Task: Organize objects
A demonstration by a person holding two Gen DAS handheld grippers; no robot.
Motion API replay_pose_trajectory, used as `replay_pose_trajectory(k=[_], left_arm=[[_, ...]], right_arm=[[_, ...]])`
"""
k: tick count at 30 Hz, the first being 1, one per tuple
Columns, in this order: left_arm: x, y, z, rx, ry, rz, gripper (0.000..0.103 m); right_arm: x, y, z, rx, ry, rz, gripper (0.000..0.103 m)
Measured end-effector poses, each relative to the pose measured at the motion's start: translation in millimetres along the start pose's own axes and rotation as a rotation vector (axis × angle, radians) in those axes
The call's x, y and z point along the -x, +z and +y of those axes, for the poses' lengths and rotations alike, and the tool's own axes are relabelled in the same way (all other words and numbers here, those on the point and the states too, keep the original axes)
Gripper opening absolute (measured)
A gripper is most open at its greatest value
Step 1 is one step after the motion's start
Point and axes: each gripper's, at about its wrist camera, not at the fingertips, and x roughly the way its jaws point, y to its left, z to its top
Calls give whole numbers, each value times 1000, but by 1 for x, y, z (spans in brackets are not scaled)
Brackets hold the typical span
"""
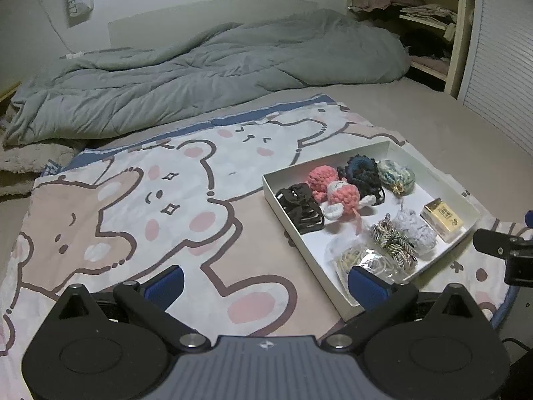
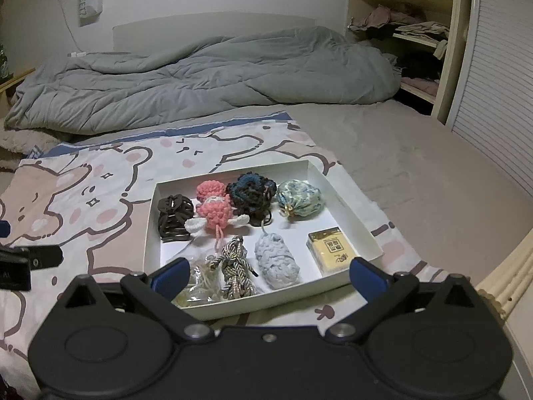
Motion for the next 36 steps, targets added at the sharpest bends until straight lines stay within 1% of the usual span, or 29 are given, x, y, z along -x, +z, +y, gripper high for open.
replay_pose_trajectory(k=[12,36], left_arm=[[-3,1,4,19,15,9,103],[-2,0,3,17,9,7,103]], right_arm=[[0,-1,3,8,-4,5,103],[1,-2,4,10,-8,10,103]])
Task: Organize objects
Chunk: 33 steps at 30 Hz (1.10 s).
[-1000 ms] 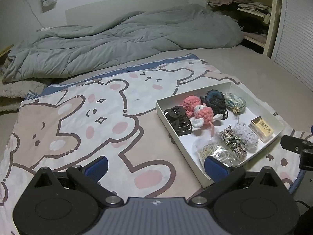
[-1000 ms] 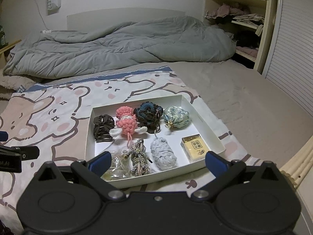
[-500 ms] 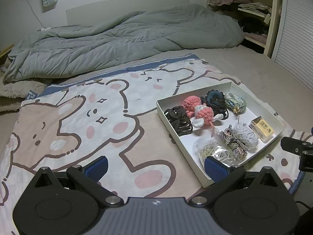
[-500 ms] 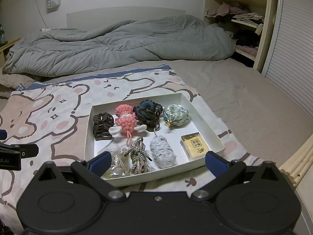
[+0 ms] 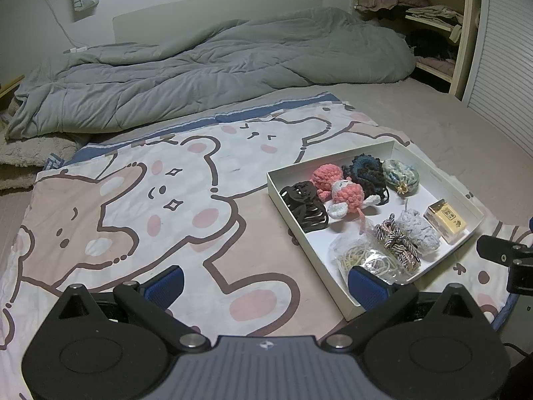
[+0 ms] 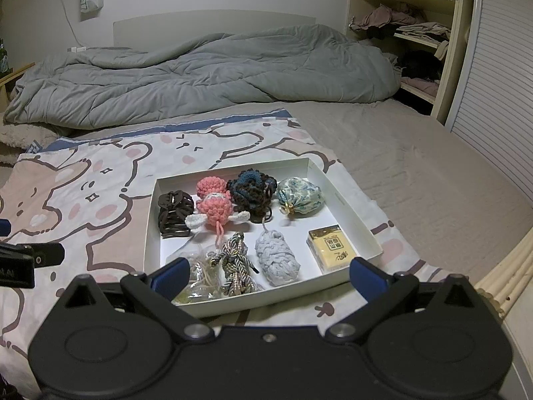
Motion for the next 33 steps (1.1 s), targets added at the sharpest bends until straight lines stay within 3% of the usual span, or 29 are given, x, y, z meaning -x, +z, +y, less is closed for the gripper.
replay_pose_trajectory(k=[33], left_arm=[[3,2,0,-5,5,-8,103]], right_arm=[[-1,-2,1,7,-2,1,103]])
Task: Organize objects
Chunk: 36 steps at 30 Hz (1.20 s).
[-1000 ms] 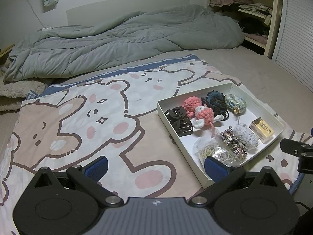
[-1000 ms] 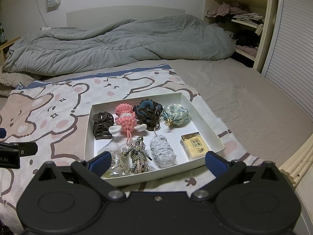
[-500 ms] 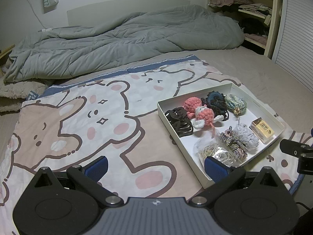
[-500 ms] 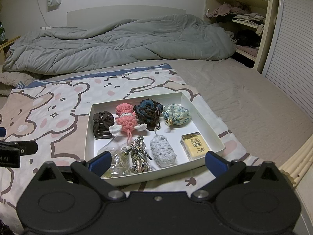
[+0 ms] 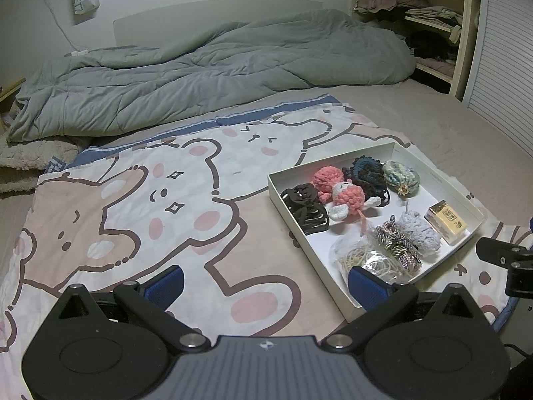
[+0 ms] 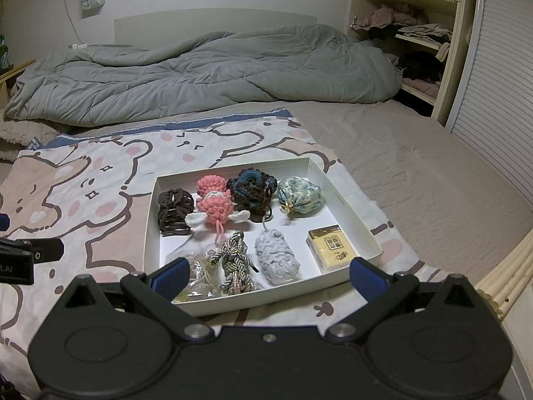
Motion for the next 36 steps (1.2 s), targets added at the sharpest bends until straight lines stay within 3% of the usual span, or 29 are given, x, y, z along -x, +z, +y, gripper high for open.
replay_pose_trajectory(k=[36], left_arm=[[-3,-3,-1,-4,0,3,103]], right_arm=[[-1,1,-1,1,1,1,103]])
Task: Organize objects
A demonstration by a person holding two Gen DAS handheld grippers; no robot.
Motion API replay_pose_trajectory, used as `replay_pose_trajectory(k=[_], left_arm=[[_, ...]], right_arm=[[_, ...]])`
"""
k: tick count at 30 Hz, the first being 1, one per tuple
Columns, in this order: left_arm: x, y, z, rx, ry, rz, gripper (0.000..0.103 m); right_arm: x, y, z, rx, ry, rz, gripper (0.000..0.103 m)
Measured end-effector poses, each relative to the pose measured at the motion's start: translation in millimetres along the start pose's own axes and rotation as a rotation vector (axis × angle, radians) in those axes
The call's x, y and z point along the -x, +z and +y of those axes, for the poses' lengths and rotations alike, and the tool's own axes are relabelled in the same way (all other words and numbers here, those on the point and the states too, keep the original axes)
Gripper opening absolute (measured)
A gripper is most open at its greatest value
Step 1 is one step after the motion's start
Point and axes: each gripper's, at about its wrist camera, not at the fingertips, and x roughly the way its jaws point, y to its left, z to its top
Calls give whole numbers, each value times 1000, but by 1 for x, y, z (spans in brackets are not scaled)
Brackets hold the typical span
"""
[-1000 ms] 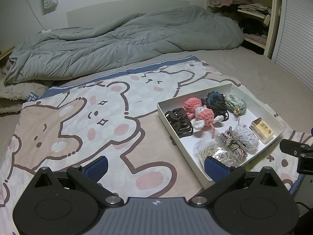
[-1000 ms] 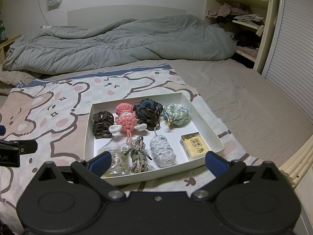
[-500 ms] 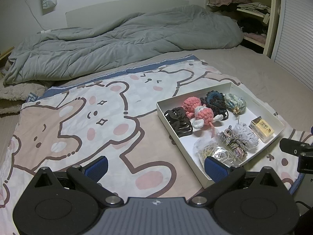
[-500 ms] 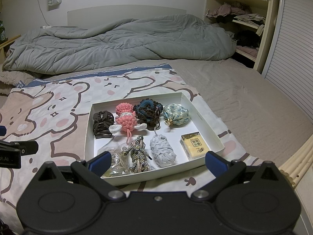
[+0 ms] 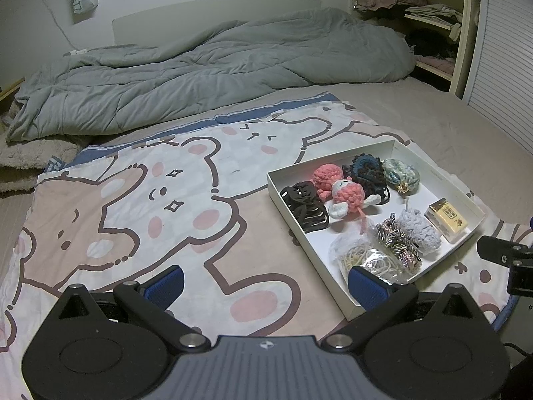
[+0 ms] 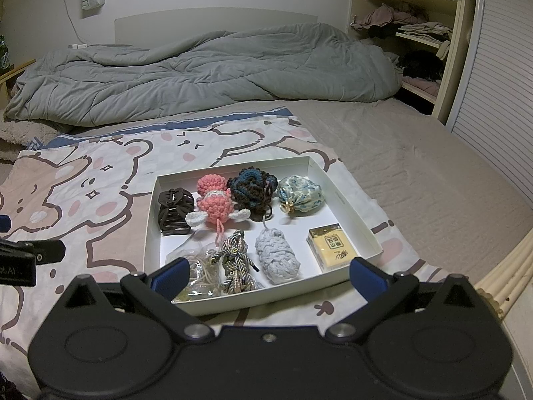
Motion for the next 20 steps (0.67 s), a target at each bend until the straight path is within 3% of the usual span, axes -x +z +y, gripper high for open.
replay_pose_trajectory(k=[20], left_arm=[[0,-1,-1,-4,-6,0,103]], right_arm=[[-1,0,0,2,0,2,103]])
